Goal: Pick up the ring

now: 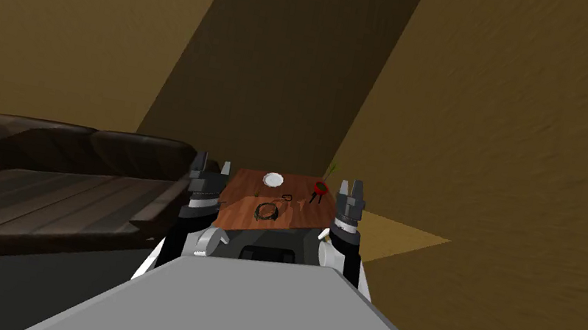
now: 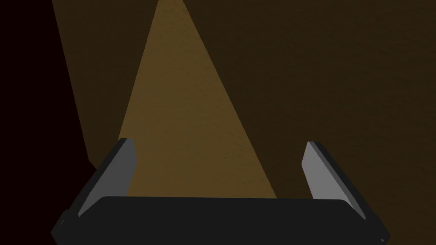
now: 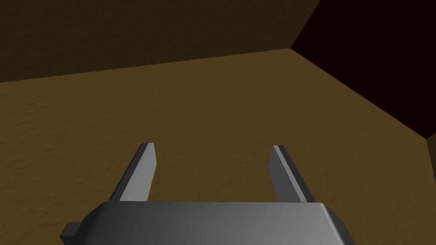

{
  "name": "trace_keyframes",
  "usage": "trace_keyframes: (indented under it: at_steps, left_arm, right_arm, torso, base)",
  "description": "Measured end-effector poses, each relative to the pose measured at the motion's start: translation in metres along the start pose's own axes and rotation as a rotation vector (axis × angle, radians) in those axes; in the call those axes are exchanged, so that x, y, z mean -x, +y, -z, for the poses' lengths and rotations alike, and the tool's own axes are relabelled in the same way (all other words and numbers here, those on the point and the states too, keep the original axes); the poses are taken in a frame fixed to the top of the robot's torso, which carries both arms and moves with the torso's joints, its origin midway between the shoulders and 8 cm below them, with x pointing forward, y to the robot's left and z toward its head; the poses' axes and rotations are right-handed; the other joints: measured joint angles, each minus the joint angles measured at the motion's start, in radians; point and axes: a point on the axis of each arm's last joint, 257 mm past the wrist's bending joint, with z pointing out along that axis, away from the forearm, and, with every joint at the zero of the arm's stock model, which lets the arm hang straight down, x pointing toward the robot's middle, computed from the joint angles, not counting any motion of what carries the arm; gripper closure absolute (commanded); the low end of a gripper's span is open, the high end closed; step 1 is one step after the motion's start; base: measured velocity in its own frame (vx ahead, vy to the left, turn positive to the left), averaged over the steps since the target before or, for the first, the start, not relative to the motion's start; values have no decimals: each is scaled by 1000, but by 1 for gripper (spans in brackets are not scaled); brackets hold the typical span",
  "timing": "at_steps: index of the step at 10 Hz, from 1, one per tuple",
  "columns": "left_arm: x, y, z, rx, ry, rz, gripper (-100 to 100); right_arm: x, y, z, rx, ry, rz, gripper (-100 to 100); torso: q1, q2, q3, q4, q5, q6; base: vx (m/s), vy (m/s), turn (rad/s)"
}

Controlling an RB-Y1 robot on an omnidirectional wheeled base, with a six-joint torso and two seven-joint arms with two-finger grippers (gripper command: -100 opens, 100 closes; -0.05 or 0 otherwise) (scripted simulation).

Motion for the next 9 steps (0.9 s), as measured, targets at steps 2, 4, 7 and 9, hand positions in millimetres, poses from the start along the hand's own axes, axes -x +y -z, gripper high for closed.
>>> trace_keyframes:
  at_steps: [2,4,7,9]
  left_arm:
    - [0,0,0,0,0,0,0]
    - [0,0,0,0,0,0,0]
    - [0,0,0,0,0,0,0]
    - [0,0,0,0,0,0,0]
  right_arm:
    - [-10,-17,3,-47,58,39,-100]
    - [-24,-44,18,-117,122,87,-100]
    - [-34,-81,34,-207,198,153,-100]
    - [-39,-109,51,-278,251,202,-100]
  torso:
    - [-5,0,0,0,-1,0]
    - [-7,1,0,0,-2,0]
    - [-5,1,1,0,-1,0]
    - [-5,1,0,0,-1,0]
  base:
    - [-8,-81,222]
    - [-24,-94,237]
    - [-25,-69,250]
    - [-29,-62,146]
